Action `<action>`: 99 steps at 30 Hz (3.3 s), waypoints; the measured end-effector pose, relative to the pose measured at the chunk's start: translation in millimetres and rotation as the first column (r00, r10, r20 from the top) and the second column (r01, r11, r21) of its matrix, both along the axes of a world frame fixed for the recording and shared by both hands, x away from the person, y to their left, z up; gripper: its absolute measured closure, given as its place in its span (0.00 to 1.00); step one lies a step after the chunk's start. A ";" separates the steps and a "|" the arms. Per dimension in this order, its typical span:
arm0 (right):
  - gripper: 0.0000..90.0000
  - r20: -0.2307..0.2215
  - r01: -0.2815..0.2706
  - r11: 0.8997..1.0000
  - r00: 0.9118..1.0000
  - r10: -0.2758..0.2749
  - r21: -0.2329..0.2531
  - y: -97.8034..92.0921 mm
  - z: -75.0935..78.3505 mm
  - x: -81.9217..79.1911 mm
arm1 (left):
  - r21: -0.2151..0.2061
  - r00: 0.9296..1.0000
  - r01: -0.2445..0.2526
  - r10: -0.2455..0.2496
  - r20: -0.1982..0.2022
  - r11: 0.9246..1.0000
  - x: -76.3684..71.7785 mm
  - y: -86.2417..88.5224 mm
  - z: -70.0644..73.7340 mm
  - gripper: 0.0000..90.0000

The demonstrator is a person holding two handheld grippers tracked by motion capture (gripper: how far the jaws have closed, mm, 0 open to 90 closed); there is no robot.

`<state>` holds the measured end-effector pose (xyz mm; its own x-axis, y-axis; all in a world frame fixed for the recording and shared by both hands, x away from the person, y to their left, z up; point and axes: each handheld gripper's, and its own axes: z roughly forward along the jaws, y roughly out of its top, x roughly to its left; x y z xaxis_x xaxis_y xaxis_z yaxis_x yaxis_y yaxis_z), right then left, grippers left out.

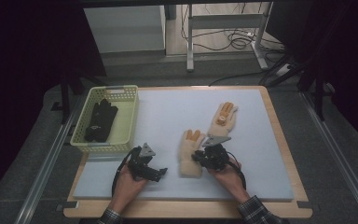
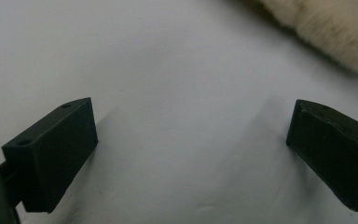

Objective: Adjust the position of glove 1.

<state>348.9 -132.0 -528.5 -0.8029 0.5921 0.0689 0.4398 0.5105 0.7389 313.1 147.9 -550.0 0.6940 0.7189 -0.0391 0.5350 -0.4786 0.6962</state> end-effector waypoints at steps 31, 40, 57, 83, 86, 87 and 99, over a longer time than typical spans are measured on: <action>0.93 0.134 0.079 0.996 0.988 -0.073 -0.040 -0.8 28.9 7.4 | 0.000 1.000 0.001 -0.001 0.000 1.000 0.1 0.1 0.0 0.02; 0.78 0.114 0.197 0.979 0.975 -0.190 -0.051 -35.2 22.6 20.5 | 0.001 1.000 0.001 -0.001 0.000 1.000 0.1 0.0 0.0 0.02; 0.62 0.087 0.284 0.959 0.956 -0.281 -0.020 -71.0 27.9 69.1 | 0.000 1.000 0.001 -0.001 -0.001 1.000 0.1 0.1 0.0 0.02; 0.69 0.053 0.302 0.950 0.953 -0.299 -0.084 -86.6 12.5 142.5 | 0.002 1.000 0.003 -0.003 -0.001 1.000 0.2 0.3 0.1 0.02; 0.69 0.063 0.303 0.951 0.952 -0.299 -0.056 -90.4 21.4 135.2 | -0.001 1.000 0.001 -0.001 -0.001 1.000 0.2 0.1 -0.1 0.02; 0.69 0.064 0.301 0.952 0.952 -0.298 -0.047 -91.4 25.0 132.3 | -0.001 1.000 0.001 -0.001 -0.001 1.000 0.2 0.1 -0.1 0.02; 0.69 0.078 0.222 0.975 0.972 -0.222 0.009 -87.1 61.9 87.7 | 0.000 1.000 0.000 0.000 -0.001 1.000 0.1 0.0 0.0 0.02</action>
<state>436.6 -219.1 -466.6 -0.6540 0.7564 0.0110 0.4830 0.4063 0.7757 313.2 147.9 -550.0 0.6942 0.7186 -0.0400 0.5355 -0.4786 0.6958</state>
